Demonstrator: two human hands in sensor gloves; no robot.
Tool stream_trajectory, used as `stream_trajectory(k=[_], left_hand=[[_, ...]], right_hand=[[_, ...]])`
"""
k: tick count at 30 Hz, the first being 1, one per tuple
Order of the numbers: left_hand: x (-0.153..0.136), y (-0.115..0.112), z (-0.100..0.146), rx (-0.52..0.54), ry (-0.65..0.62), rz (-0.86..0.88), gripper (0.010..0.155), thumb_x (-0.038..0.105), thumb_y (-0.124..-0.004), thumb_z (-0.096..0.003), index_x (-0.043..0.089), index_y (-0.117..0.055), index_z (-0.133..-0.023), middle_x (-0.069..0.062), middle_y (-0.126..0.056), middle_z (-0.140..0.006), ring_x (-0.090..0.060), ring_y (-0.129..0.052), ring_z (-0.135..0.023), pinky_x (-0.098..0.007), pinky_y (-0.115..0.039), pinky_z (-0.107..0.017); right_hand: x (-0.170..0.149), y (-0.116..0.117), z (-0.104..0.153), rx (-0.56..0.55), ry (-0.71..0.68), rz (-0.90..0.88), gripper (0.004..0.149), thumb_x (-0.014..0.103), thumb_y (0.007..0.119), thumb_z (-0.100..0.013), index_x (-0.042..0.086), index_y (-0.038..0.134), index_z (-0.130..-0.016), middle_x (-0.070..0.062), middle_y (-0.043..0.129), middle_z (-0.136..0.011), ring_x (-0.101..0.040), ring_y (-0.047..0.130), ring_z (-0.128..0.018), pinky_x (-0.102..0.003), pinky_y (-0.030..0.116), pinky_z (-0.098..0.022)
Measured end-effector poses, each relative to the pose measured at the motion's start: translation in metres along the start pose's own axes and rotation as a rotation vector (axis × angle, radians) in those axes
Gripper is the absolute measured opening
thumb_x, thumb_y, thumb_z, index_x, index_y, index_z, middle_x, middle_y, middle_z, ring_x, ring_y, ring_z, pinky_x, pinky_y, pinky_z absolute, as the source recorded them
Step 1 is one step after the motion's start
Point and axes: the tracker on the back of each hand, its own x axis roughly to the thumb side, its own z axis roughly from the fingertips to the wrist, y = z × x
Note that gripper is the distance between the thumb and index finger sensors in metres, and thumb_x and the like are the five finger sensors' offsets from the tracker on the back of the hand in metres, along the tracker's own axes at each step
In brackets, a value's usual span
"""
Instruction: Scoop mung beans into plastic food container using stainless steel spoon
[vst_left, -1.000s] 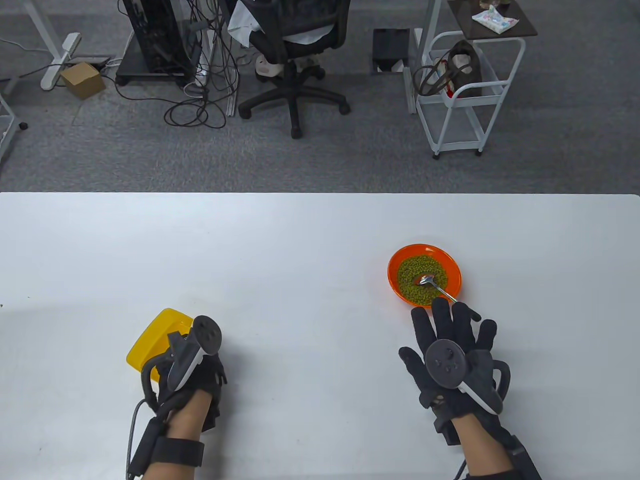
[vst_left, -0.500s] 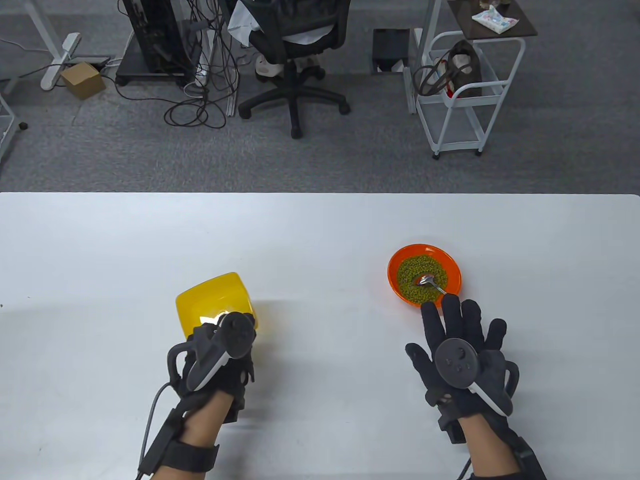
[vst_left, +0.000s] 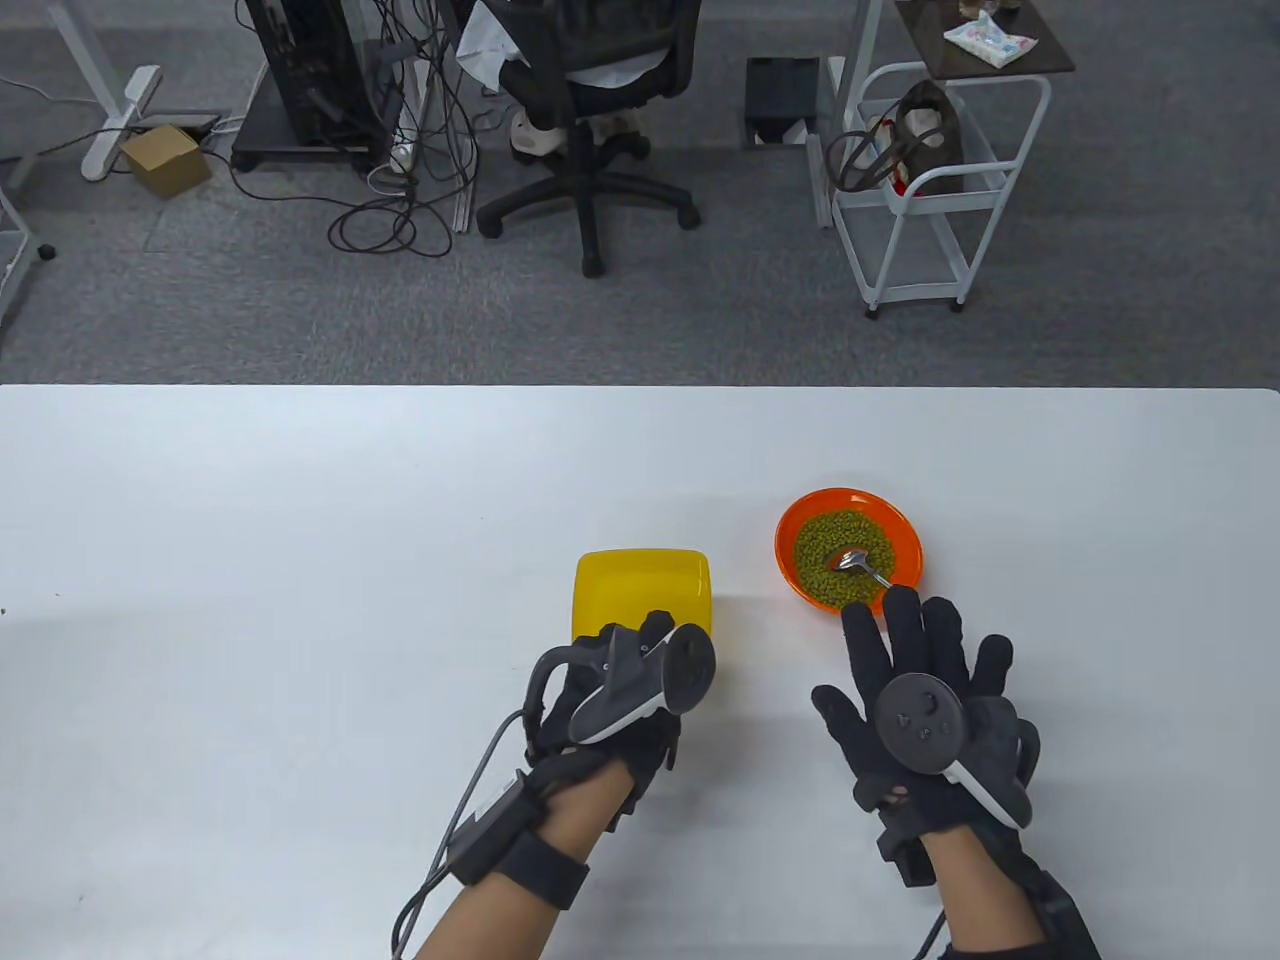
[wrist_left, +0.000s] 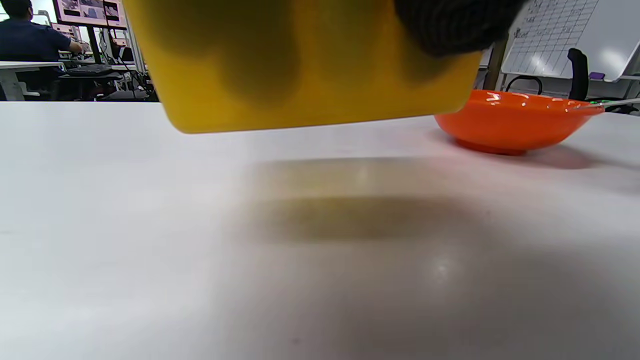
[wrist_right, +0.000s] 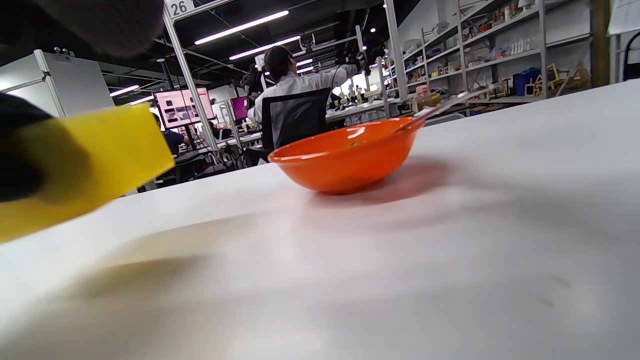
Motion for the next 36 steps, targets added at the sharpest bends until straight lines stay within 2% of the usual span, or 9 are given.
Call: stream_trajectory(k=[11,15,18,19,20,22,28,32,36], left_hand=[[0.019,-0.024,-0.03,-0.058,0.039,-0.008,0.043,0.044,-0.07,-0.0453,0.049,-0.071,-0.088,0.004,-0.069,-0.111,-0.039,-0.082,-0.085,-0.056,-0.066,-0.065],[0.018,-0.028,-0.033,-0.079,0.062,-0.001,0.043,0.044,-0.07,-0.0454,0.049,-0.071,-0.088,0.003,-0.07,-0.11,-0.038,-0.083,-0.084,-0.056,-0.066,-0.064],[0.016,-0.041,-0.035,-0.154,0.071,0.024,0.043,0.044,-0.068,-0.0457,0.05,-0.068,-0.088,0.003,-0.064,-0.112,-0.038,-0.079,-0.084,-0.055,-0.062,-0.065],[0.017,-0.04,-0.033,-0.073,0.051,0.003,0.043,0.044,-0.069,-0.045,0.049,-0.07,-0.088,0.001,-0.068,-0.11,-0.038,-0.082,-0.081,-0.055,-0.064,-0.063],[0.017,-0.04,-0.033,-0.059,0.054,-0.014,0.043,0.045,-0.069,-0.0441,0.049,-0.072,-0.087,0.002,-0.071,-0.109,-0.036,-0.086,-0.078,-0.054,-0.067,-0.061],[0.017,-0.041,-0.033,-0.12,0.068,0.005,0.044,0.045,-0.068,-0.0456,0.049,-0.068,-0.089,0.002,-0.067,-0.111,-0.035,-0.082,-0.081,-0.054,-0.064,-0.063],[0.015,-0.039,-0.033,-0.138,0.056,0.027,0.046,0.047,-0.068,-0.0468,0.048,-0.064,-0.093,0.002,-0.064,-0.112,-0.037,-0.076,-0.088,-0.055,-0.062,-0.066],[0.008,-0.021,-0.022,-0.073,0.015,0.129,0.056,0.053,-0.068,-0.0459,0.045,-0.055,-0.099,-0.005,-0.053,-0.115,-0.04,-0.063,-0.098,-0.059,-0.055,-0.07],[-0.012,0.023,-0.002,0.004,0.008,0.142,0.06,0.057,-0.066,-0.0457,0.044,-0.049,-0.102,-0.005,-0.047,-0.116,-0.041,-0.055,-0.103,-0.062,-0.05,-0.073]], right_hand=[[-0.001,0.002,-0.001,0.021,-0.004,-0.018,0.077,0.063,0.064,-0.049,0.039,0.021,-0.109,0.005,-0.005,-0.113,-0.035,-0.003,-0.106,-0.066,-0.012,-0.062],[-0.002,0.003,-0.003,0.035,0.002,-0.024,0.077,0.063,0.064,-0.049,0.039,0.02,-0.109,0.005,-0.005,-0.113,-0.035,-0.004,-0.106,-0.066,-0.013,-0.062],[-0.004,0.004,-0.004,0.04,0.006,-0.011,0.077,0.063,0.064,-0.05,0.039,0.02,-0.109,0.005,-0.005,-0.113,-0.035,-0.003,-0.106,-0.066,-0.012,-0.062],[-0.006,0.005,-0.004,0.044,0.011,-0.019,0.077,0.063,0.064,-0.05,0.039,0.021,-0.109,0.005,-0.005,-0.113,-0.035,-0.003,-0.106,-0.066,-0.012,-0.062],[-0.006,0.005,-0.004,0.046,0.012,-0.024,0.078,0.063,0.064,-0.049,0.039,0.02,-0.109,0.005,-0.005,-0.113,-0.035,-0.003,-0.106,-0.066,-0.012,-0.062],[-0.007,0.006,-0.005,0.05,0.015,-0.024,0.078,0.063,0.064,-0.049,0.039,0.02,-0.109,0.005,-0.005,-0.113,-0.035,-0.004,-0.106,-0.066,-0.012,-0.062],[-0.005,0.005,-0.004,0.046,0.004,-0.014,0.077,0.063,0.064,-0.05,0.039,0.02,-0.109,0.005,-0.005,-0.113,-0.035,-0.003,-0.106,-0.066,-0.012,-0.062],[-0.006,0.004,-0.003,0.044,0.001,-0.026,0.077,0.063,0.064,-0.05,0.038,0.021,-0.109,0.005,-0.004,-0.113,-0.035,-0.002,-0.106,-0.066,-0.011,-0.062],[-0.008,0.006,-0.005,0.052,0.012,-0.033,0.077,0.063,0.065,-0.049,0.038,0.021,-0.109,0.005,-0.004,-0.113,-0.035,-0.003,-0.106,-0.066,-0.011,-0.062]])
